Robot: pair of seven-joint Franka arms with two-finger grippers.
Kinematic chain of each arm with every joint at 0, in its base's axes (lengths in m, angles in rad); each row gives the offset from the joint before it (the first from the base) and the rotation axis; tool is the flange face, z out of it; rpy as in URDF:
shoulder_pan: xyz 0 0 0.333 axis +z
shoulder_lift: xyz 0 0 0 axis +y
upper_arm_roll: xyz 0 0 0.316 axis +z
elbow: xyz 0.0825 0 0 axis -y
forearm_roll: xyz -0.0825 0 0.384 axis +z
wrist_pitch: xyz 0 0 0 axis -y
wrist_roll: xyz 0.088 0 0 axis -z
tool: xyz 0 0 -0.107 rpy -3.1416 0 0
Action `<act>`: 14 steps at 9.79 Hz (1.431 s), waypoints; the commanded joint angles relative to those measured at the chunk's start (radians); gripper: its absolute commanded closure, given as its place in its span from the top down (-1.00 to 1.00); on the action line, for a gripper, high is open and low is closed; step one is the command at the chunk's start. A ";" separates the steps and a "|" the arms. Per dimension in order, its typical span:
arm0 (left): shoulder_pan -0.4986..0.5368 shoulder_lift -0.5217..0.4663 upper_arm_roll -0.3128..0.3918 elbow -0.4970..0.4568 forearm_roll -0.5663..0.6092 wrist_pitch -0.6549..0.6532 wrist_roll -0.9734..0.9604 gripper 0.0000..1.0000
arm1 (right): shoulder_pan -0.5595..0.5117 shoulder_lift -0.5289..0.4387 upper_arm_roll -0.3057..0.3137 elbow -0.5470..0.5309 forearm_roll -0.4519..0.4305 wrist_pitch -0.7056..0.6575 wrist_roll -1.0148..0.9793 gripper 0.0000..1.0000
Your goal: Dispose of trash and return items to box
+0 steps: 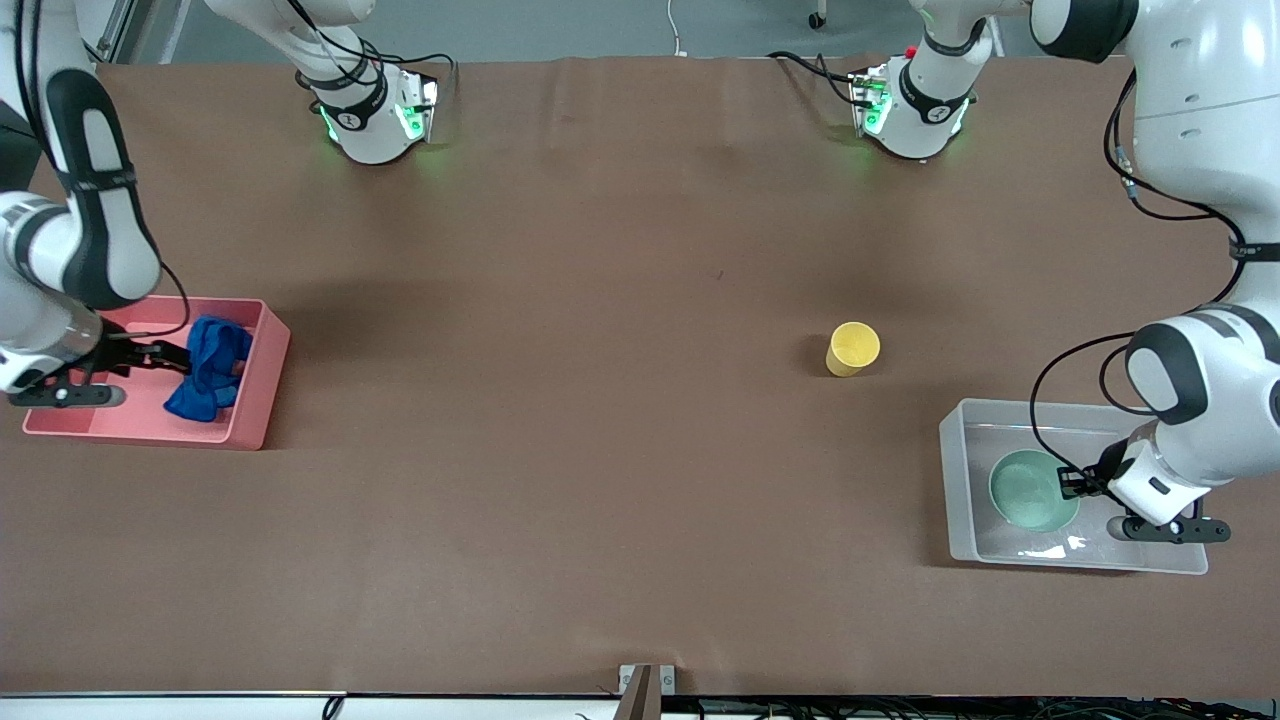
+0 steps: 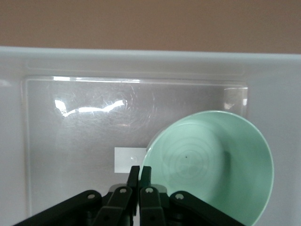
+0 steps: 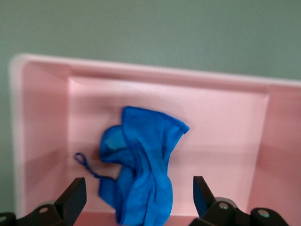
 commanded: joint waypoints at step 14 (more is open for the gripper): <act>-0.022 -0.585 -0.078 -0.178 0.144 -0.391 -0.055 1.00 | 0.004 -0.232 0.219 0.560 0.000 -0.800 0.424 1.00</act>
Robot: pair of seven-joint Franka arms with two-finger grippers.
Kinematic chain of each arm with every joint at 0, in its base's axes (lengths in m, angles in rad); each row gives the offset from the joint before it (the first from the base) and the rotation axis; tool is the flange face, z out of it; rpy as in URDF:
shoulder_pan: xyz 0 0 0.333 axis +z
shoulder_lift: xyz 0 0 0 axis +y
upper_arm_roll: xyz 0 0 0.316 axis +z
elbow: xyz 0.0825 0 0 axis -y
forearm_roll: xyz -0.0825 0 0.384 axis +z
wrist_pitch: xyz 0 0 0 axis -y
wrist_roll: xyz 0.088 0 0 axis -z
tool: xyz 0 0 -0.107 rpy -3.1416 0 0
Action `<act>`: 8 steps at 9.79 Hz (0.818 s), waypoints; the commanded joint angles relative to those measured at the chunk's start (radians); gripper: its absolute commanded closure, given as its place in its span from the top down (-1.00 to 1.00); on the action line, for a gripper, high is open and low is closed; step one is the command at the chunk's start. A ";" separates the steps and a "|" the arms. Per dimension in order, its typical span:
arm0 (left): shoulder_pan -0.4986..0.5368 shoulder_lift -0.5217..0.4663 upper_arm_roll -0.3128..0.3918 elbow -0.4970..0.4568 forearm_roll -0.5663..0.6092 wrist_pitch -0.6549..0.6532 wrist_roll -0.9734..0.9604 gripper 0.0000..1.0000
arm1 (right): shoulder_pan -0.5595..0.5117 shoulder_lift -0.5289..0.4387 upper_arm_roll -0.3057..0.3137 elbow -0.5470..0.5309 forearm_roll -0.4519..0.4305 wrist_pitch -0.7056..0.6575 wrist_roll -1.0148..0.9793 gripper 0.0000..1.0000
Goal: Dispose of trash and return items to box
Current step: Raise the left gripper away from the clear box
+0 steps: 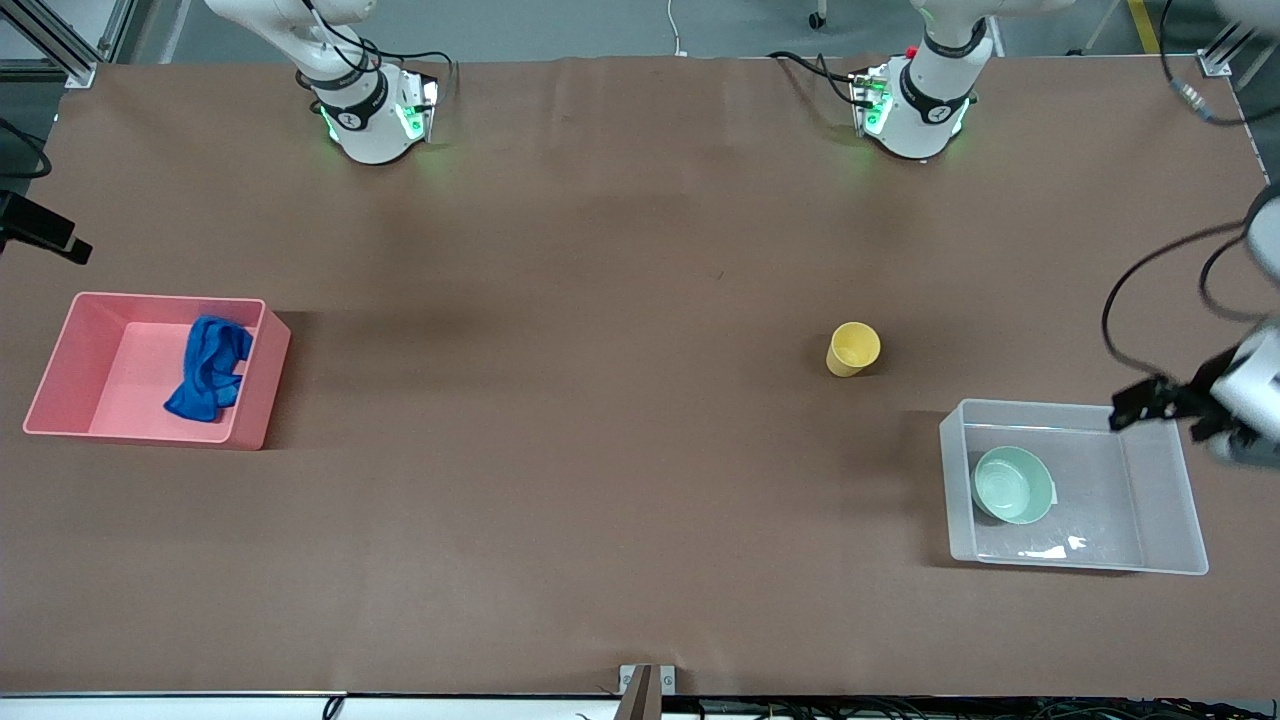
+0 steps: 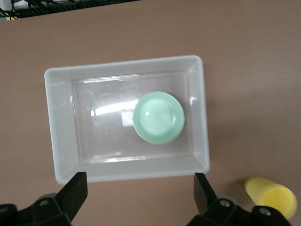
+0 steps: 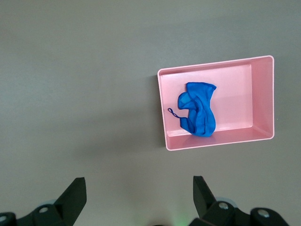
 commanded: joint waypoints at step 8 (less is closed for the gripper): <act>-0.002 -0.294 -0.210 -0.128 0.033 -0.297 -0.234 1.00 | -0.014 0.000 0.002 0.006 -0.002 -0.007 -0.029 1.00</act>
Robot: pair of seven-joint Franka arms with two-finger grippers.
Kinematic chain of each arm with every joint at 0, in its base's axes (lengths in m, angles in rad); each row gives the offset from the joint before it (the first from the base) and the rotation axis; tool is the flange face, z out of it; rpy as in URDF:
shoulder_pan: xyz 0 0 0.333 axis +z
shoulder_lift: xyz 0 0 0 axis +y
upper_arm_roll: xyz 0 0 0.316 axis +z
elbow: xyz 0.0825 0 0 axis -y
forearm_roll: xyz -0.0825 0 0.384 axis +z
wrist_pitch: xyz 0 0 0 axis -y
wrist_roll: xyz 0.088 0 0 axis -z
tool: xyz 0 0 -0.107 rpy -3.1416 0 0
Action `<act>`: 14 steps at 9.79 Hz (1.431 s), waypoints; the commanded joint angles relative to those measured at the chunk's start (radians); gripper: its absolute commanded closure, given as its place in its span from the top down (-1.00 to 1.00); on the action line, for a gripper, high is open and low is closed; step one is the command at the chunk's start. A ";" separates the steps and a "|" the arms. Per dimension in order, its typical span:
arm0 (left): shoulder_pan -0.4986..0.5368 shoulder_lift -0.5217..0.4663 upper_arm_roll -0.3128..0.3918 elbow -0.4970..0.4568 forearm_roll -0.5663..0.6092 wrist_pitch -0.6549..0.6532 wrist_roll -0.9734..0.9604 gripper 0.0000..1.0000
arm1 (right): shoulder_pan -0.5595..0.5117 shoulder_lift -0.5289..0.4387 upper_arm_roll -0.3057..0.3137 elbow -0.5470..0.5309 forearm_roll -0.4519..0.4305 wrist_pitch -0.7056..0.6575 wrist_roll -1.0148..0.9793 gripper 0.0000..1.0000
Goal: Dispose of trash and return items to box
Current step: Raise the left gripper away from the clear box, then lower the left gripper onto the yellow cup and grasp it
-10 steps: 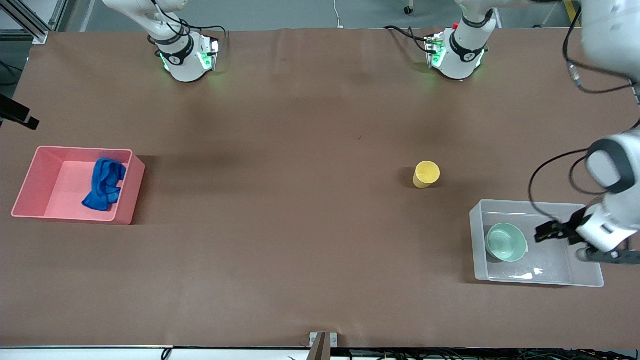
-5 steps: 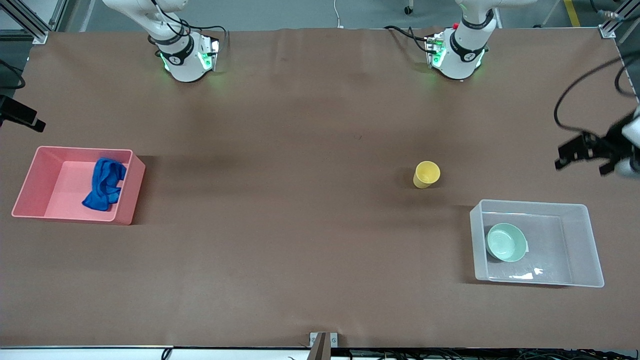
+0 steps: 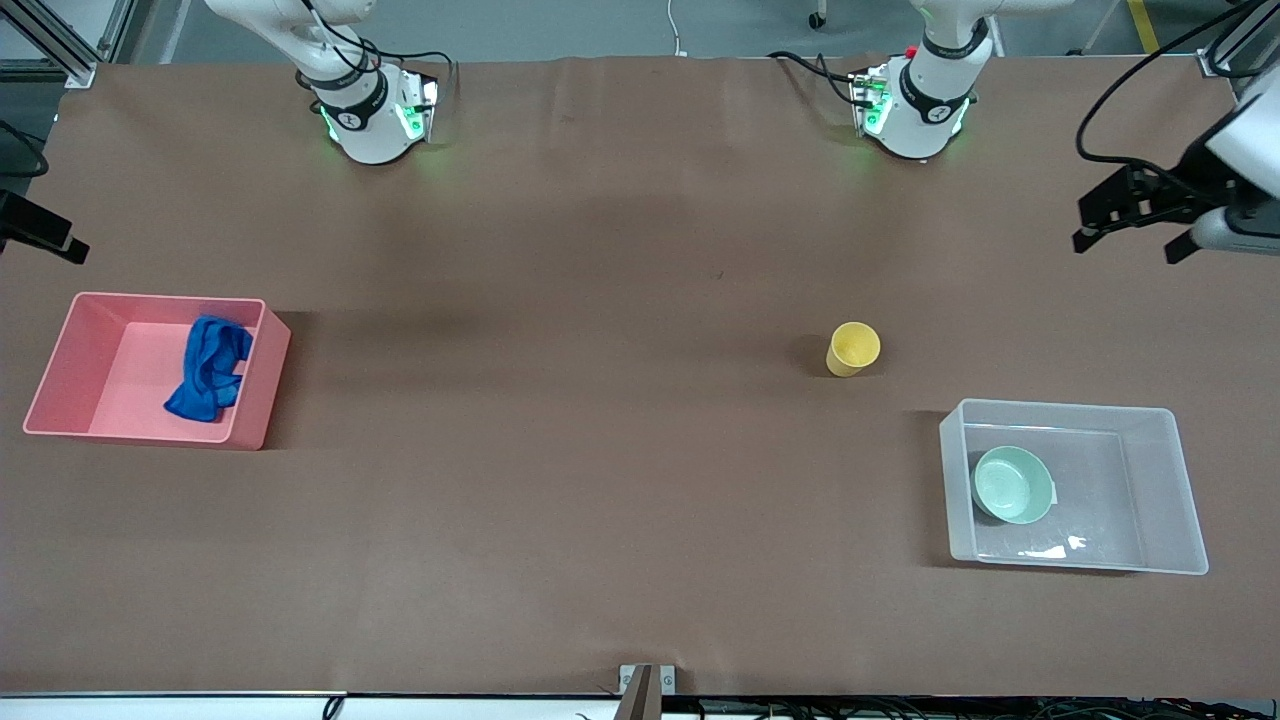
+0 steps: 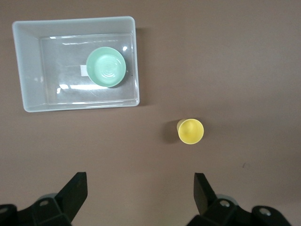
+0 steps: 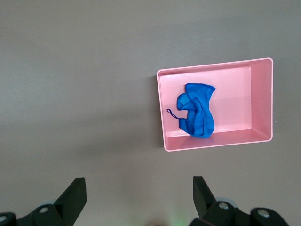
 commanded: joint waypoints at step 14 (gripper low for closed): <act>-0.008 0.396 -0.183 -0.594 0.085 0.882 -0.163 0.74 | -0.010 -0.002 0.001 0.005 0.000 -0.010 -0.013 1.00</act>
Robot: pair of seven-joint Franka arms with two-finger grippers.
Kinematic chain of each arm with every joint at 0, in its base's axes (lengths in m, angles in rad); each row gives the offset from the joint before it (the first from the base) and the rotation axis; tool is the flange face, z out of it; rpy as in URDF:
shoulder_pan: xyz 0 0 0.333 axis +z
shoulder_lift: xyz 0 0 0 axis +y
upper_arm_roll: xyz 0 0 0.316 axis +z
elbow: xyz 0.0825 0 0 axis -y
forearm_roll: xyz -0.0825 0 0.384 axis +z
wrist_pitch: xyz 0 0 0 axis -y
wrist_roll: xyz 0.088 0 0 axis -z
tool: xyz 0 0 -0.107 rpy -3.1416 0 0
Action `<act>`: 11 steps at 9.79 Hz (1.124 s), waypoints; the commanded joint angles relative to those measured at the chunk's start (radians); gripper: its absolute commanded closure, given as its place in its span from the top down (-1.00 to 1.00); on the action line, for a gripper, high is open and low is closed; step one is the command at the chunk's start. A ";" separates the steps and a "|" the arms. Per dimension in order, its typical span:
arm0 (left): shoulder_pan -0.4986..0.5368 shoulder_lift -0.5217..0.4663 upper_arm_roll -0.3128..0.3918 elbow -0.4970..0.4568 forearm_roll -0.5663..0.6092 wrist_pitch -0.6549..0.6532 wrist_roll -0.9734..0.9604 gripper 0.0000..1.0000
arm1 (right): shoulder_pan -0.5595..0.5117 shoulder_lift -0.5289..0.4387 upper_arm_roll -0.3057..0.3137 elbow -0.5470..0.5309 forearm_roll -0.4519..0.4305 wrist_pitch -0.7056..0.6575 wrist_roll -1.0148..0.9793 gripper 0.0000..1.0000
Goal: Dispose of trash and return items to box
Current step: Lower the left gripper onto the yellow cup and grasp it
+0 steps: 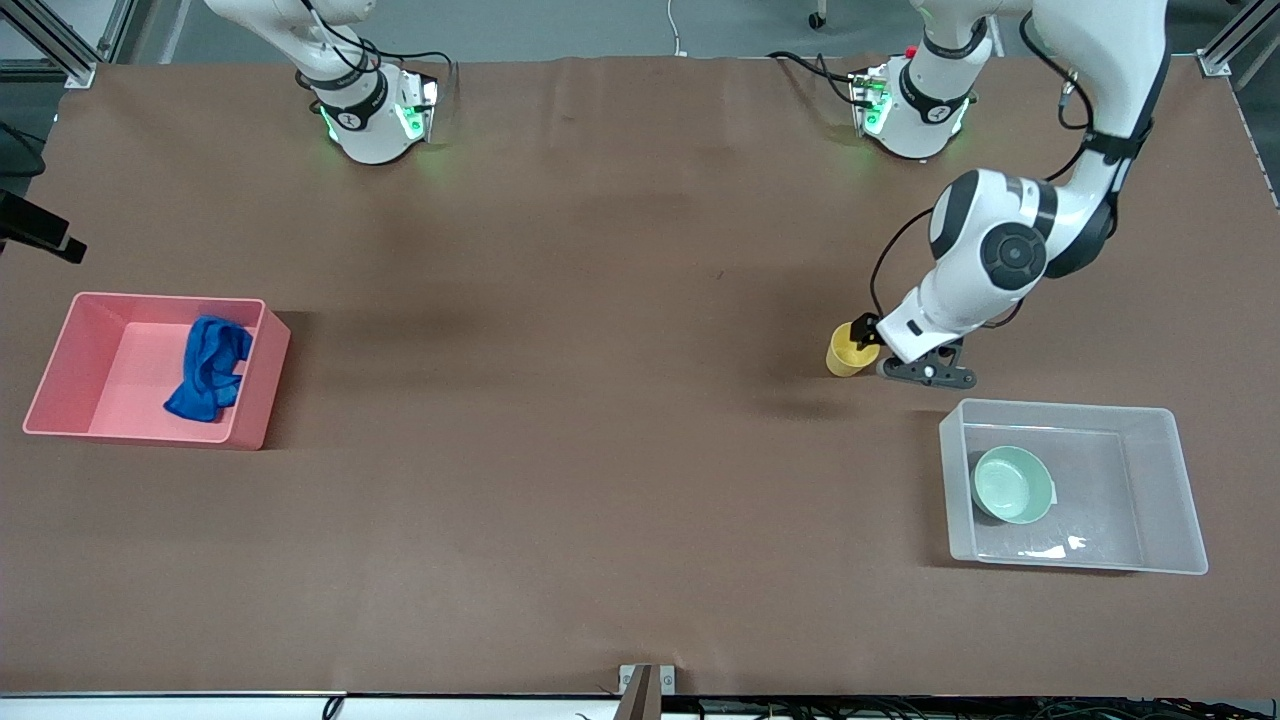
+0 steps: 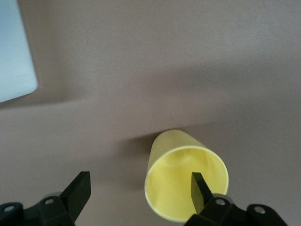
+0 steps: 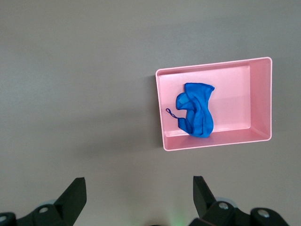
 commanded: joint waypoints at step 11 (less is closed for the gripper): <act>0.070 -0.030 0.017 0.238 0.026 -0.205 -0.006 -0.99 | -0.009 -0.002 0.004 0.003 0.000 -0.010 -0.011 1.00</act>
